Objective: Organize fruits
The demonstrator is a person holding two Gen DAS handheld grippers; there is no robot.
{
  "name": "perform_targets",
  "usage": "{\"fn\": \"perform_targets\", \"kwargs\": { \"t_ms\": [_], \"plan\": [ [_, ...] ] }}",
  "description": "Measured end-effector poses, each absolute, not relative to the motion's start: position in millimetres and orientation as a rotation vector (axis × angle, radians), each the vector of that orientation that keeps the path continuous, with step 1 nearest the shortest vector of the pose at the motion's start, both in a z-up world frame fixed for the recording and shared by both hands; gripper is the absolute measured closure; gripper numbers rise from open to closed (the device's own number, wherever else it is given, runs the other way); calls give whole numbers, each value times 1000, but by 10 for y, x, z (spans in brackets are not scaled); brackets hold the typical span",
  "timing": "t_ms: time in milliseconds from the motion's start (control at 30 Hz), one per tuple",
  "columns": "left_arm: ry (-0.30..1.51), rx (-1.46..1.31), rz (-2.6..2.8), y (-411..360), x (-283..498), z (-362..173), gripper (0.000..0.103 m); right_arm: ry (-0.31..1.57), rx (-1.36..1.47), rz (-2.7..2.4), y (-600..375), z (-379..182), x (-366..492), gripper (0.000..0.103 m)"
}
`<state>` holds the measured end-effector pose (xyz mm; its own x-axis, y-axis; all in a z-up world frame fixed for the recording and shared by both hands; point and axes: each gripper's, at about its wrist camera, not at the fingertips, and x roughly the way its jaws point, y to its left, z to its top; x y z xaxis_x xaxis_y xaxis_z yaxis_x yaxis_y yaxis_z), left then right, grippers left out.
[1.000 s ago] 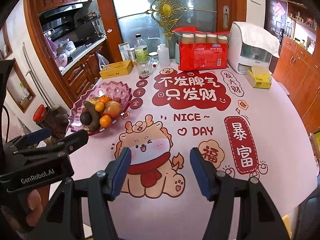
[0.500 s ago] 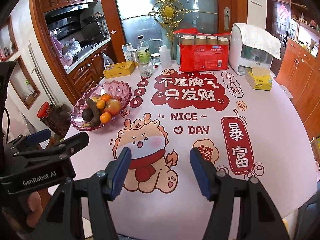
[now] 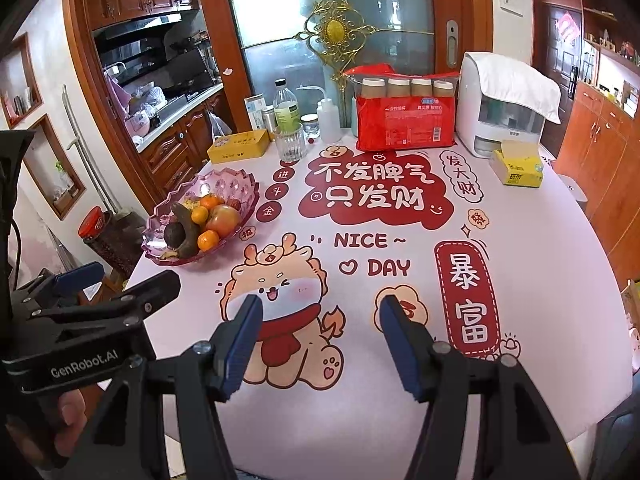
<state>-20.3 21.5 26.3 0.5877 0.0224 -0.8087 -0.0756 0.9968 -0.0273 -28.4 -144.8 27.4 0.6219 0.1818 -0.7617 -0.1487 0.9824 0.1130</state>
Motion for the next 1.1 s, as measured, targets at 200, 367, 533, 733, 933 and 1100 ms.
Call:
{"fn": "perform_targets", "kwargs": {
  "t_ms": [200,367,533,733,933,1100],
  "plan": [
    [945,-62,58,187,-195,269,1,879,36,190,-1469,274,-281,42],
    [947,-63,62,186,-196,264,1,881,41,193,-1478,270,-279,42],
    [947,-63,62,182,-194,266,1,880,40,191,-1465,269,-281,42],
    [948,-62,60,187,-185,265,1,881,42,190,-1472,266,-276,42],
    [949,-62,60,179,-177,264,1,882,42,189,-1476,264,-265,42],
    [950,-62,62,174,-169,261,1,885,48,183,-1503,264,-261,42]
  ]
}}
